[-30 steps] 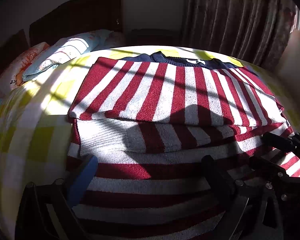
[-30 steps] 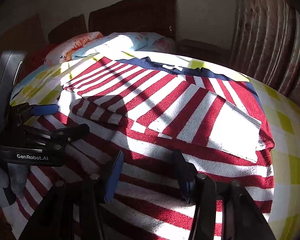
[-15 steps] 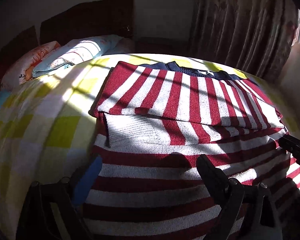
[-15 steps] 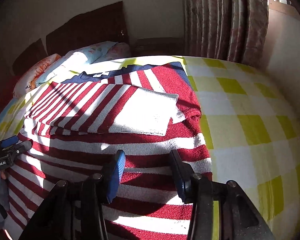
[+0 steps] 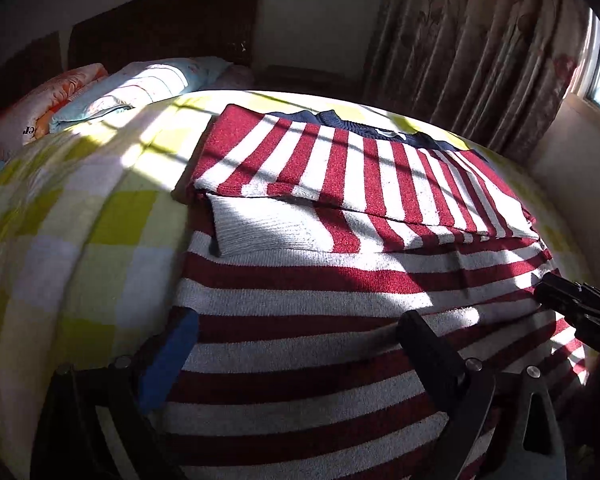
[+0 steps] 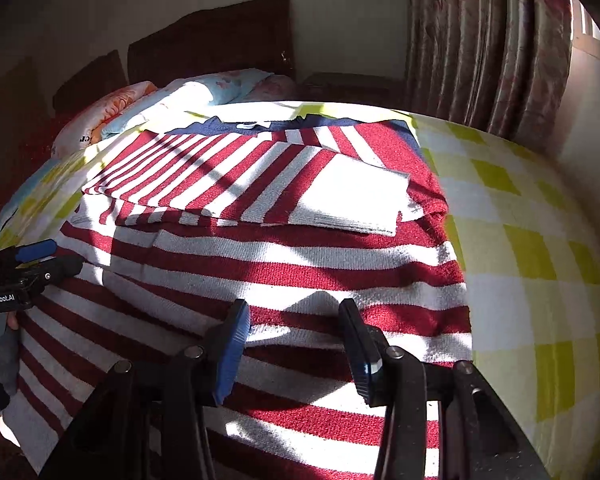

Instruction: Fold small clothes

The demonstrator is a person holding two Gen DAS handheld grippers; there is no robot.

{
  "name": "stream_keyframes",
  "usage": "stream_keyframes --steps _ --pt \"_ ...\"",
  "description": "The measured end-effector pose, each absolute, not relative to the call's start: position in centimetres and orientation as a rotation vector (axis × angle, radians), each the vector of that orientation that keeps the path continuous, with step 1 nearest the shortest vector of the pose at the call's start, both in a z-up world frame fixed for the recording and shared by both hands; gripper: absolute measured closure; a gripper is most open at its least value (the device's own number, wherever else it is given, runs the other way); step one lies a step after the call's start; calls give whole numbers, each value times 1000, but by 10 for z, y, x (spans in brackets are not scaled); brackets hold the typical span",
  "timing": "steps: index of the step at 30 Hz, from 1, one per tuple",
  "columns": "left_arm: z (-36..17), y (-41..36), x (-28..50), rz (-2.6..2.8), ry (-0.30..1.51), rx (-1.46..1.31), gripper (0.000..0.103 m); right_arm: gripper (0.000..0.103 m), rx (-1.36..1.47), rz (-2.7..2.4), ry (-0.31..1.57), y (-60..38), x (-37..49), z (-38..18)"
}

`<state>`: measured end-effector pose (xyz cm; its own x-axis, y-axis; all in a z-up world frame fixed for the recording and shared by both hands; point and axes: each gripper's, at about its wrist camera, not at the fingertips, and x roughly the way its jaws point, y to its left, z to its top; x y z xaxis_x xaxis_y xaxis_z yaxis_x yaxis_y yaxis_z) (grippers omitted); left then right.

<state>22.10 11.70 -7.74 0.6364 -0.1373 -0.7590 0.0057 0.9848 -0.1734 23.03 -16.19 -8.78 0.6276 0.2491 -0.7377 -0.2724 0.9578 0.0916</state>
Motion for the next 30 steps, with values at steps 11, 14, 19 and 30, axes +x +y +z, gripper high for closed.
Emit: stream_keyframes --steps 11,14,19,30 --pt "-68 65 193 -114 825 48 0 66 -159 339 809 -109 196 -79" --pt "-79 77 207 -106 925 -15 0 66 -244 344 815 -98 192 -91" --pt "-79 106 199 -17 914 -83 0 65 -165 237 854 -143 200 -89" --pt "-57 101 169 -49 827 -145 0 65 -124 254 827 -145 176 -73"
